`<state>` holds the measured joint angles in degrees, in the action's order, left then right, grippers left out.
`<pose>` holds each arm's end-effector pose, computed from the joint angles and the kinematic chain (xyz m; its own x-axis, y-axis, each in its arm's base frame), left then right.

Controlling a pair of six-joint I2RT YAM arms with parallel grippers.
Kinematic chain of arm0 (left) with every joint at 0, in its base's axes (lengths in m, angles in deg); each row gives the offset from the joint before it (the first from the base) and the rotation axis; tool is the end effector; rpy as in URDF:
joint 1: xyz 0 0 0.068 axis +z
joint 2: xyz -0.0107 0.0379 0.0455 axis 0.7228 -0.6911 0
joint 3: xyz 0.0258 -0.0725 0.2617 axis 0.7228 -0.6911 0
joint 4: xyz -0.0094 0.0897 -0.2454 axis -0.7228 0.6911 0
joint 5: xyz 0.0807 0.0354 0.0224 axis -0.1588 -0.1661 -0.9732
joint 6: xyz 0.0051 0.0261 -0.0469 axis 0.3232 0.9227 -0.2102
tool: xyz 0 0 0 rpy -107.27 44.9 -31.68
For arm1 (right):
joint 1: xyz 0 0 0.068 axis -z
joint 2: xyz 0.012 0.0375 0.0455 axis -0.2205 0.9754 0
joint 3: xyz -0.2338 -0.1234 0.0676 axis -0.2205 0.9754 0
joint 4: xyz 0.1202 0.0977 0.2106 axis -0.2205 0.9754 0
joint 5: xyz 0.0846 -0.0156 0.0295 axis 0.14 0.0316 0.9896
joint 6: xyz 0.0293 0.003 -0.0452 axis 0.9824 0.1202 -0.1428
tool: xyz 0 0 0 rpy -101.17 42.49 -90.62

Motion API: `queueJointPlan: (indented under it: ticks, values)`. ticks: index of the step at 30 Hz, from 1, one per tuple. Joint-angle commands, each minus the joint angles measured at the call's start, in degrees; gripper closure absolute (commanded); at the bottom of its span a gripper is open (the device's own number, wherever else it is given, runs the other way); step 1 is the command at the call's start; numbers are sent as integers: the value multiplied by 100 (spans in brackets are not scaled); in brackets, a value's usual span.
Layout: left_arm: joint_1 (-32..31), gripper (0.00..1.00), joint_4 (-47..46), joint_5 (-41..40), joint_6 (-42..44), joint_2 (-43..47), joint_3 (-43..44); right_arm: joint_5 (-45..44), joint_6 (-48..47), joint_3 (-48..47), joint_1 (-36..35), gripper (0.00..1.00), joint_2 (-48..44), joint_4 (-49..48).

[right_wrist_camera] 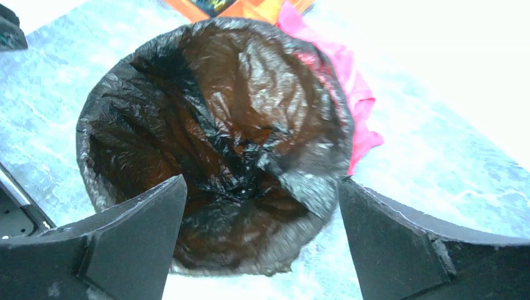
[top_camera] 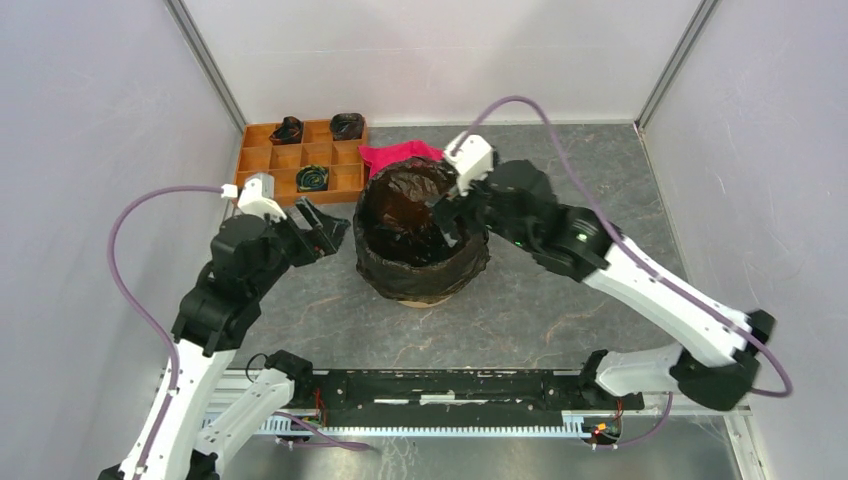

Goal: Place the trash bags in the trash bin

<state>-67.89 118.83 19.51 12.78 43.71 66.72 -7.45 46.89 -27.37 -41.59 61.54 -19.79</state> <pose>0.1177 -0.0437 0.3786 -0.4558 -0.4567 -0.7640 0.0388 0.8473 -0.5296 0.1764 0.2319 0.4246 -0.2332 -0.3029 -0.9241 -0.6656 0.7425 -0.0754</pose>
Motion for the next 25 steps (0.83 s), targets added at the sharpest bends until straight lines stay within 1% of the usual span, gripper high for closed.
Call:
queueJointPlan:
  ticks: [1, 3, 4, 7, 11, 15, 17, 21, 23, 25]
  values:
    - [29, 8, -304, 286, 808, -182, 1012, -633, -194, 117, -16, 2, -941, -19]
    - [25, 4, -389, 323, 1040, -209, 1520, -762, -222, 108, -12, 2, -1412, 157]
    - [25, 1, -487, 326, 1088, -172, 1643, -784, -246, 144, -18, 2, -1629, 159]
    - [30, 0, -902, 348, 1363, -13, 1943, -1016, -303, 285, -18, 2, -2339, 117]
    - [32, 0, -1326, 126, 1576, 194, 2093, -1557, -356, 214, -13, 2, -2877, 103]
    - [32, 0, -1421, -211, 1675, 251, 2204, -2140, -281, 195, -15, 2, -3117, 112]
    - [25, 0, -1367, -249, 1759, 212, 2269, -2024, -282, 300, -19, 2, -3244, -3]
    - [25, 0, -1277, -328, 1808, 143, 2304, -1561, -419, 811, -12, 2, -3546, -420]
    - [29, 0, -1301, -390, 1801, 118, 2274, -1788, -334, 864, -17, 2, -3383, -285]
    - [25, 0, -1332, -381, 1770, 65, 2273, -1849, -319, 1023, -17, 2, -3352, -381]
